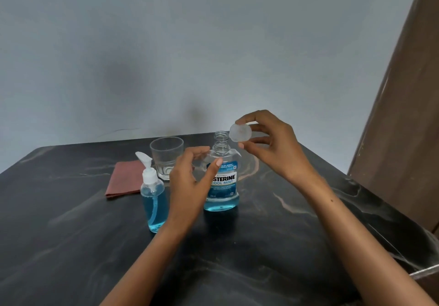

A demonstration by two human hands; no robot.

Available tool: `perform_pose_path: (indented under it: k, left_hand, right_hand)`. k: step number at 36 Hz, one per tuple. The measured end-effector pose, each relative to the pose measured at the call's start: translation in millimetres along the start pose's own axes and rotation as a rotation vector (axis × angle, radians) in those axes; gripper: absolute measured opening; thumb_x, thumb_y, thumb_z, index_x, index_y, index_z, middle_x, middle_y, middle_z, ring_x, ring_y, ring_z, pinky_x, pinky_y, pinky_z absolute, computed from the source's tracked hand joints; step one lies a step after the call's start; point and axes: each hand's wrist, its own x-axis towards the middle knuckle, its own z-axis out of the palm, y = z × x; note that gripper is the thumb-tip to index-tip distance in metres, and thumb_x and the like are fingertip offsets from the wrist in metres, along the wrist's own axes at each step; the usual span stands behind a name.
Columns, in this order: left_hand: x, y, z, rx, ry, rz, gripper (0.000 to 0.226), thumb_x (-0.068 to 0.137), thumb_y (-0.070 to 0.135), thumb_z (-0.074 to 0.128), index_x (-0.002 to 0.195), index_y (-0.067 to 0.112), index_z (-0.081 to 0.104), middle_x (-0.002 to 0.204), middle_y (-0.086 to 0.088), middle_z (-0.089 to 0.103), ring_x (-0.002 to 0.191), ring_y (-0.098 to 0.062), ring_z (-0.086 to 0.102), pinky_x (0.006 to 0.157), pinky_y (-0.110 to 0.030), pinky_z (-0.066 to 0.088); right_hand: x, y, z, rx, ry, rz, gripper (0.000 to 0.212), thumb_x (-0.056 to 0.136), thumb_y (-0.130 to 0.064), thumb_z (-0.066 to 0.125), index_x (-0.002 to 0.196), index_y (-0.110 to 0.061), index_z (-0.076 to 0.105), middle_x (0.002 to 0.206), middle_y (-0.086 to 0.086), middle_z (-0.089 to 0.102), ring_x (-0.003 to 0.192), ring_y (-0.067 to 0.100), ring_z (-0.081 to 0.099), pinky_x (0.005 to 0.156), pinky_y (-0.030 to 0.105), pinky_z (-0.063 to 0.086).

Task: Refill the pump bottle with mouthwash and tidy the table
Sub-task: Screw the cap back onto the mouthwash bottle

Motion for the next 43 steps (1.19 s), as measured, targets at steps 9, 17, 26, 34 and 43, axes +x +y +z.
perform_pose_path:
  k: [9, 17, 26, 34, 43]
  left_hand:
    - [1, -1, -3, 0.032, 0.003, 0.029, 0.044, 0.078, 0.046, 0.06, 0.113, 0.019, 0.062, 0.119, 0.002, 0.063, 0.105, 0.0, 0.057, 0.078, 0.004, 0.04]
    - [2, -2, -3, 0.035, 0.007, 0.034, 0.042, 0.077, 0.05, 0.059, 0.111, 0.025, 0.061, 0.118, 0.005, 0.063, 0.102, 0.006, 0.055, 0.075, 0.005, 0.039]
    - [3, -2, -4, 0.037, 0.009, 0.044, 0.043, 0.077, 0.049, 0.06, 0.111, 0.023, 0.062, 0.117, 0.005, 0.064, 0.101, 0.008, 0.055, 0.075, 0.005, 0.039]
    - [3, -3, -4, 0.047, 0.01, 0.039, 0.04, 0.079, 0.043, 0.065, 0.111, 0.02, 0.064, 0.116, 0.003, 0.064, 0.101, 0.006, 0.055, 0.076, 0.004, 0.039]
    - [4, -4, -5, 0.051, 0.012, 0.039, 0.037, 0.079, 0.041, 0.067, 0.11, 0.02, 0.065, 0.112, 0.005, 0.065, 0.103, 0.001, 0.056, 0.078, 0.004, 0.038]
  right_hand:
    - [14, -6, 0, -0.199, -0.182, -0.134, 0.041, 0.081, 0.004, 0.068, 0.113, -0.021, 0.069, 0.114, -0.001, 0.058, 0.103, 0.007, 0.057, 0.083, 0.009, 0.049]
    - [26, -19, -7, -0.214, -0.288, -0.191, 0.039, 0.082, 0.01, 0.063, 0.113, -0.013, 0.069, 0.119, 0.004, 0.063, 0.111, 0.014, 0.059, 0.086, 0.022, 0.053]
    - [32, -18, -4, -0.179, -0.436, -0.18, 0.036, 0.086, 0.008, 0.059, 0.11, -0.016, 0.07, 0.123, -0.006, 0.064, 0.114, 0.006, 0.057, 0.095, 0.025, 0.051]
    - [33, -9, 0, -0.152, -0.35, -0.094, 0.031, 0.083, -0.017, 0.071, 0.113, -0.026, 0.067, 0.112, -0.013, 0.064, 0.1, 0.007, 0.058, 0.076, 0.021, 0.055]
    - [25, -5, 5, -0.109, -0.253, 0.028, 0.038, 0.079, -0.039, 0.071, 0.115, -0.027, 0.067, 0.116, -0.012, 0.066, 0.103, 0.0, 0.061, 0.077, 0.014, 0.054]
